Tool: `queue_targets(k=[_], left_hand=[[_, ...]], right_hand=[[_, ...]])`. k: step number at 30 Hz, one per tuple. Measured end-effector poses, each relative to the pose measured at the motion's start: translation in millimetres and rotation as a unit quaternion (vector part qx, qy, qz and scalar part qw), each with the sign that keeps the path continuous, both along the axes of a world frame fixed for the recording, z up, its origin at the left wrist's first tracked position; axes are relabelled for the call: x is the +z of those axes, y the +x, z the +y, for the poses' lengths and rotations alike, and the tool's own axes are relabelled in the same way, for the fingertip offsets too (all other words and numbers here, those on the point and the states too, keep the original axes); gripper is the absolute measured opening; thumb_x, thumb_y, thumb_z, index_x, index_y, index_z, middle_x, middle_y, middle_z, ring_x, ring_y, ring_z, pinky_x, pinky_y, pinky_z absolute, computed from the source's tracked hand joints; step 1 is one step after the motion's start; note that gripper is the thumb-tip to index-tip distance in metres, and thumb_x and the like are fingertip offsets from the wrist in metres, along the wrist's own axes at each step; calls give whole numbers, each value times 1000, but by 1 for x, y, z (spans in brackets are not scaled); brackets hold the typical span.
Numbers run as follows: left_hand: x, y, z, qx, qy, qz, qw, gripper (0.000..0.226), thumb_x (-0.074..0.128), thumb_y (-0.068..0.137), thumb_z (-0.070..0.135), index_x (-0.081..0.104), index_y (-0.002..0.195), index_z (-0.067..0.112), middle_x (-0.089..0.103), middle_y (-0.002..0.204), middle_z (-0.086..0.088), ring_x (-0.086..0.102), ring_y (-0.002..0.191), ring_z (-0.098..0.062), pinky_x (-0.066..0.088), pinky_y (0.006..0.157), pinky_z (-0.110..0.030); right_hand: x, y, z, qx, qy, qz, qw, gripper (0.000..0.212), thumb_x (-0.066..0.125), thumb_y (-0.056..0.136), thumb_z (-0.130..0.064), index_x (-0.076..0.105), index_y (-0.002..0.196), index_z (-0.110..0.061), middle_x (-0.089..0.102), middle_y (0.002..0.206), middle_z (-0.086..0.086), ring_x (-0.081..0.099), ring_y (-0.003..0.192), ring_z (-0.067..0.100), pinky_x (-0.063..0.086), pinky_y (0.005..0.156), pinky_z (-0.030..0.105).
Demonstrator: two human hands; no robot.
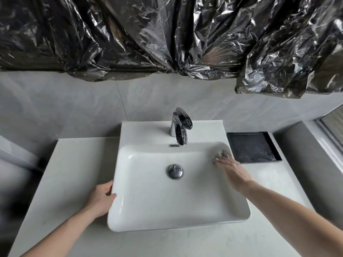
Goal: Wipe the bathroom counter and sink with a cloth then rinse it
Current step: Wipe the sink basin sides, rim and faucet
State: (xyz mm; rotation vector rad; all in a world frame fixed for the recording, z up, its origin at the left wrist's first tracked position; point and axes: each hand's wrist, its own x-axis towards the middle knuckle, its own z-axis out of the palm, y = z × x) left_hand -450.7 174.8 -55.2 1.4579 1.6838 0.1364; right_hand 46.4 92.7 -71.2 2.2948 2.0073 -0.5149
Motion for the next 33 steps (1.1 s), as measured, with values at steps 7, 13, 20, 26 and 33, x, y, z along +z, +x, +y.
queue_targets(k=[7, 13, 20, 26, 33], left_hand=[[2, -8, -5, -12, 0, 20, 1000, 62, 60, 81, 20, 56, 139, 43, 66, 132, 13, 63, 124, -13, 51, 98, -31], [-4, -10, -7, -33, 19, 46, 998, 61, 56, 85, 26, 50, 144, 39, 63, 137, 12, 60, 127, -16, 51, 100, -33], [8, 1, -24, -15, 53, 30, 998, 42, 56, 96, 13, 61, 137, 25, 68, 131, -1, 63, 122, -25, 49, 92, -30], [8, -10, -42, 4, 55, -11, 998, 39, 55, 95, 7, 66, 131, 19, 71, 127, -1, 66, 115, -20, 51, 95, -31], [4, -33, -52, 102, -60, -188, 975, 35, 46, 100, -7, 64, 127, 8, 68, 123, -13, 68, 98, -27, 59, 67, -27]], right_hand=[[-4, -44, -68, 7, -57, -77, 995, 68, 37, 98, -3, 26, 160, -28, 38, 163, -2, 23, 156, 23, 21, 124, 31], [22, -74, -127, -98, -122, -13, 988, 44, 39, 91, -20, 64, 87, -55, 69, 108, -1, 62, 100, 29, 40, 70, 29], [36, -119, -136, -143, -82, 1, 986, 35, 37, 95, -28, 69, 110, -28, 72, 120, -3, 64, 113, 28, 50, 90, 36], [34, -228, -110, -94, -57, 150, 982, 47, 39, 78, -29, 68, 116, -32, 71, 125, -10, 63, 119, 23, 48, 99, 34], [30, -360, -64, -9, -43, 237, 970, 49, 44, 83, -22, 67, 126, -29, 68, 132, -6, 60, 124, 25, 42, 105, 28]])
